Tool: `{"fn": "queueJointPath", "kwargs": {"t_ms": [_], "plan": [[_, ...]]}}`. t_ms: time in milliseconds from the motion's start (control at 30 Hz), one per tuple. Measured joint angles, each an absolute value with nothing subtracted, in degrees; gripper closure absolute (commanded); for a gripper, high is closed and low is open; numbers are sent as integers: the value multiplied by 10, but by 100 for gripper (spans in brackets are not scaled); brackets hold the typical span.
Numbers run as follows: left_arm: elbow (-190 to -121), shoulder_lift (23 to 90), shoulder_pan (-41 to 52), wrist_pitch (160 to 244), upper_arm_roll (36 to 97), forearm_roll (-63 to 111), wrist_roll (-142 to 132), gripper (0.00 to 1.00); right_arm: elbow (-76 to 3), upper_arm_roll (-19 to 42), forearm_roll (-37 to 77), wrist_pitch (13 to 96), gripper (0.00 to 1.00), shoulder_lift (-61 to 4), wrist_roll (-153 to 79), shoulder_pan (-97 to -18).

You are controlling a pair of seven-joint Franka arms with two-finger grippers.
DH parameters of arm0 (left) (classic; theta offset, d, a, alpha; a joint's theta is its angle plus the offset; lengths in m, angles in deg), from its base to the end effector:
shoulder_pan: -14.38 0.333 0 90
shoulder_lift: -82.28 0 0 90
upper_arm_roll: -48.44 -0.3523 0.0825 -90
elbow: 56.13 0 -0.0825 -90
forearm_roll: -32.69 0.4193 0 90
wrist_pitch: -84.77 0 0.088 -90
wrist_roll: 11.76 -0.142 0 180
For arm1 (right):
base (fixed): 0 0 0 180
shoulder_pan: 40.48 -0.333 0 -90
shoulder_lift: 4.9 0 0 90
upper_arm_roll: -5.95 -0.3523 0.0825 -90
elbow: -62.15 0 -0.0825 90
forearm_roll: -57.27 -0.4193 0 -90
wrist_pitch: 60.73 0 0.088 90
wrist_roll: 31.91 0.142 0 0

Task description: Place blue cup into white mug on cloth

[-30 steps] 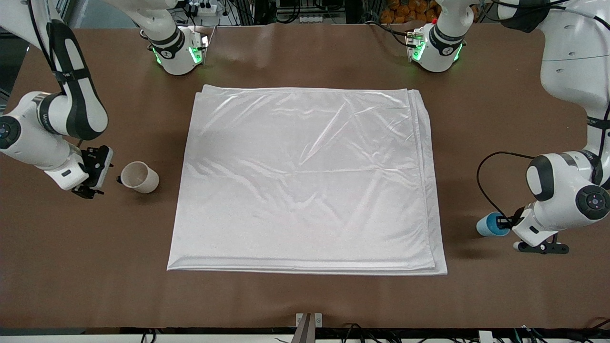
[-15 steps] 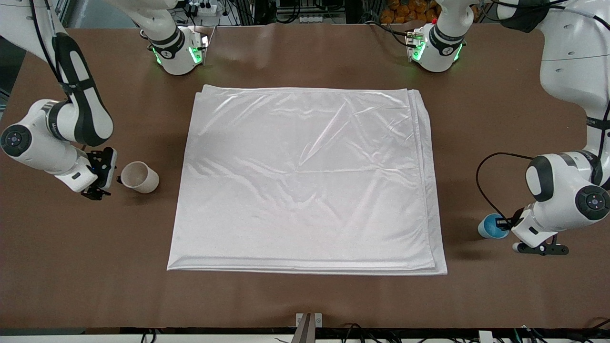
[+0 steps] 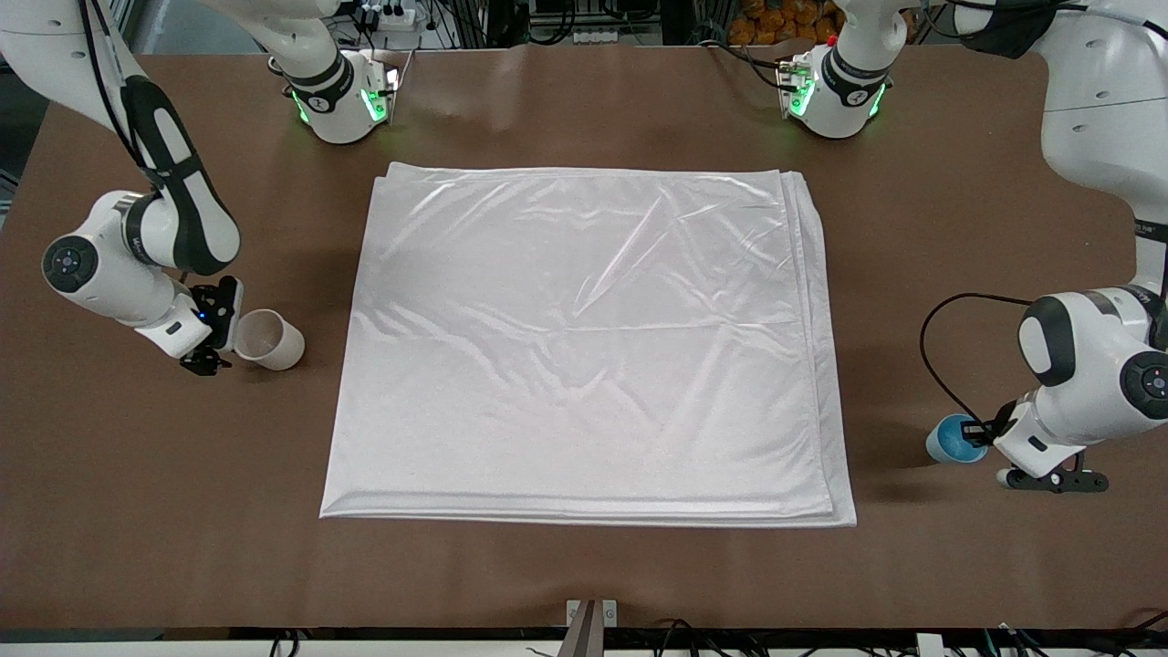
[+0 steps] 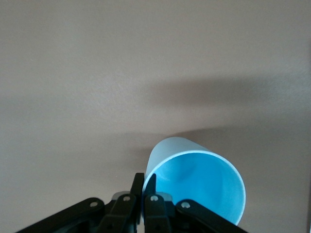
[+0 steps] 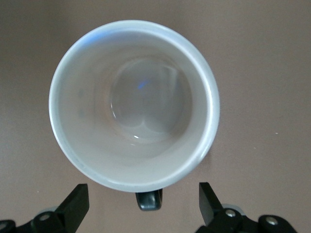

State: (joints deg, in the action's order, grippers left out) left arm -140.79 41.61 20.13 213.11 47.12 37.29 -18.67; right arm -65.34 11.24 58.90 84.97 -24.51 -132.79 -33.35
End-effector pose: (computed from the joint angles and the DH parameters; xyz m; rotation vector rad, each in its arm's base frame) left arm 0.7713 0.0974 0.2344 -3.0550 0.0784 -0.0650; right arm 0.5638 -0.1259 0.1867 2.2143 2.2183 -0.0813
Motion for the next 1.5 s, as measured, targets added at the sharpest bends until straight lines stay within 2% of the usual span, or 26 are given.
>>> {"fn": "queueJointPath", "kwargs": {"t_ms": [367,500,700,1033,1267,1500], "plan": [[-1406,441,201,2122,473,373,-187,100,-653,112,576,851,75,-245,-1330,-333],[-1406,450,199,2108,474,373,-187,100,-653,112,572,851,87,-245,-1333,-332],[-1406,459,197,2090,475,373,-187,100,-653,112,567,852,100,-245,-1335,-327],[-1406,480,195,2062,476,362,-186,100,-650,112,536,857,100,-238,-1338,-322],[-1406,489,192,2051,481,345,-174,100,-647,107,528,849,100,-202,-1338,-330],[-1406,492,185,2049,490,343,-147,100,-646,65,501,810,100,-167,-1331,-336]]}}
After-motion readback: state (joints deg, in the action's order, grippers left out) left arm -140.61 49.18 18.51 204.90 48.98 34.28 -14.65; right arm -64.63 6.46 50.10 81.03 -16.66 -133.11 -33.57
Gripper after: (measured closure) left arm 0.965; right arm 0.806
